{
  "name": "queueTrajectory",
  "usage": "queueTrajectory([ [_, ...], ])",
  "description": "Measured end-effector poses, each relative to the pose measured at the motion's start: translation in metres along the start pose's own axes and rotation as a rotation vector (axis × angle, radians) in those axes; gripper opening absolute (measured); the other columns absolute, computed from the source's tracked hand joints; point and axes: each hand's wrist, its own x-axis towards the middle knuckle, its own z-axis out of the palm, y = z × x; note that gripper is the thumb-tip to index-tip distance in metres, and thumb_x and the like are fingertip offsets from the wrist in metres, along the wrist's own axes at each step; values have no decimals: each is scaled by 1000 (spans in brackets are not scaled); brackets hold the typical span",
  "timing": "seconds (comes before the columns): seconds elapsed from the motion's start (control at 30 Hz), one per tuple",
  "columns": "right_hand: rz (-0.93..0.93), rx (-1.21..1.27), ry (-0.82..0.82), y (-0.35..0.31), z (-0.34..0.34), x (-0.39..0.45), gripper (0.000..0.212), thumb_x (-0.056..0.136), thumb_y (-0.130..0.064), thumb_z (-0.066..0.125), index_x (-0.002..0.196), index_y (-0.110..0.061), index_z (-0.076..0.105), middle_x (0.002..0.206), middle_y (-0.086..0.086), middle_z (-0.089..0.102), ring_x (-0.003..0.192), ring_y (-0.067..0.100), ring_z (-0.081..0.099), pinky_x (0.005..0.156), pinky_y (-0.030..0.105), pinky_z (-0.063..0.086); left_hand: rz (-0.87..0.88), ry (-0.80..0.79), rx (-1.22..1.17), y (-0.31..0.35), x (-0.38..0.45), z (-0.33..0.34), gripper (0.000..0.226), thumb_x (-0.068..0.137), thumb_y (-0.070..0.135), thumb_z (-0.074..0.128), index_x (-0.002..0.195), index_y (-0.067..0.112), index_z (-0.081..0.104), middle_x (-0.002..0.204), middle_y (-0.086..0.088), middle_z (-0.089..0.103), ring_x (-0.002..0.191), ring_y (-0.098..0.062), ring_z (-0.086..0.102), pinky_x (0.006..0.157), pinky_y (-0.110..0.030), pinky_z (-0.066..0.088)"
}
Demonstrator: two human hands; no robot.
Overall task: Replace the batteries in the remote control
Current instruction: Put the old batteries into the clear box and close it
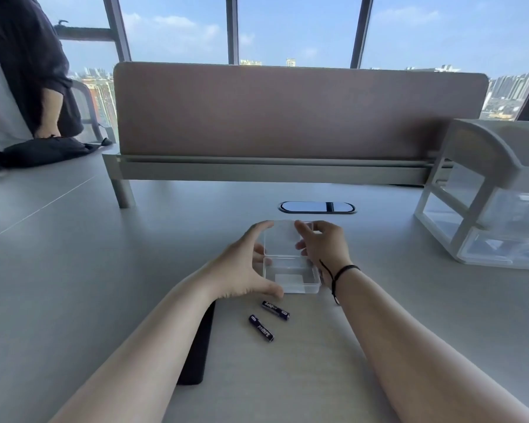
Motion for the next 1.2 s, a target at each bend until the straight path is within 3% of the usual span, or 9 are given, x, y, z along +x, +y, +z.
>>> queueTrajectory([
  [0.1, 86, -3, 18, 0, 1, 7, 37, 87, -37, 67, 60, -13, 58, 65, 10, 71, 53, 20, 55, 52, 28, 45, -9, -16, 15, -2, 1, 0, 118, 44, 40, 95, 141, 46, 29, 124, 3, 54, 112, -1, 59, 102, -30, 44],
  [0.2, 136, -17, -9, -3, -3, 7, 34, 82, -45, 68, 71, -13, 61, 74, 10, 71, 61, 22, 59, 56, 28, 45, -16, -24, 23, 0, 1, 0, 119, 46, 42, 95, 143, 42, 27, 125, 3, 55, 113, -2, 57, 102, -29, 44],
  [0.3, -19, -190, 103, -4, -16, -14, 32, 84, -44, 65, 102, -19, 59, 89, 3, 68, 82, 23, 63, 70, 30, 46, -24, -8, 39, 1, 0, -2, 122, 46, 41, 96, 145, 40, 25, 129, 1, 53, 111, -3, 58, 100, -28, 45],
  [0.37, -237, -295, 191, -4, -28, -44, 17, 89, -35, 61, 99, -21, 59, 87, 0, 66, 79, 21, 62, 66, 30, 44, -25, -6, 48, 1, -1, -3, 123, 46, 41, 96, 147, 38, 25, 136, -2, 51, 115, -6, 58, 101, -27, 43],
  [0.5, -433, -541, -85, -3, -34, -100, 15, 86, -35, 62, 76, -25, 65, 69, -9, 67, 67, 13, 61, 61, 31, 51, -24, 4, 37, 3, -10, -7, 111, 58, 43, 91, 148, 30, 28, 148, -4, 46, 129, -10, 48, 100, -24, 38],
  [0.63, -442, -735, -261, 4, -27, -119, 21, 82, -46, 60, 89, -29, 70, 85, -12, 67, 79, 11, 61, 71, 30, 52, -17, 154, 45, 2, -28, -15, 80, 71, 46, 81, 139, 33, 42, 143, -3, 52, 129, -9, 49, 104, -27, 39],
  [0.93, -470, -876, -315, 7, -18, -120, 21, 91, -36, 55, 90, -21, 68, 100, -1, 64, 92, 24, 63, 76, 36, 53, 82, 261, 292, -8, -70, -1, 32, 89, 40, 60, 120, 47, 59, 122, 19, 64, 99, -1, 60, 90, -32, 50],
  [1.07, -433, -763, -317, -1, -18, -122, 22, 89, -34, 57, 81, -17, 69, 86, 0, 72, 81, 24, 65, 71, 37, 54, 148, 286, 376, -1, -68, 10, 23, 92, 38, 56, 111, 42, 69, 112, 27, 68, 102, 1, 62, 82, -25, 51],
  [1.2, -372, -606, -73, -21, -18, -96, 30, 85, -30, 63, 62, -11, 63, 59, 4, 64, 63, 28, 58, 56, 34, 47, 132, 309, 419, -3, -65, 11, 26, 93, 43, 50, 111, 44, 68, 111, 32, 68, 103, 0, 62, 82, -24, 50],
])
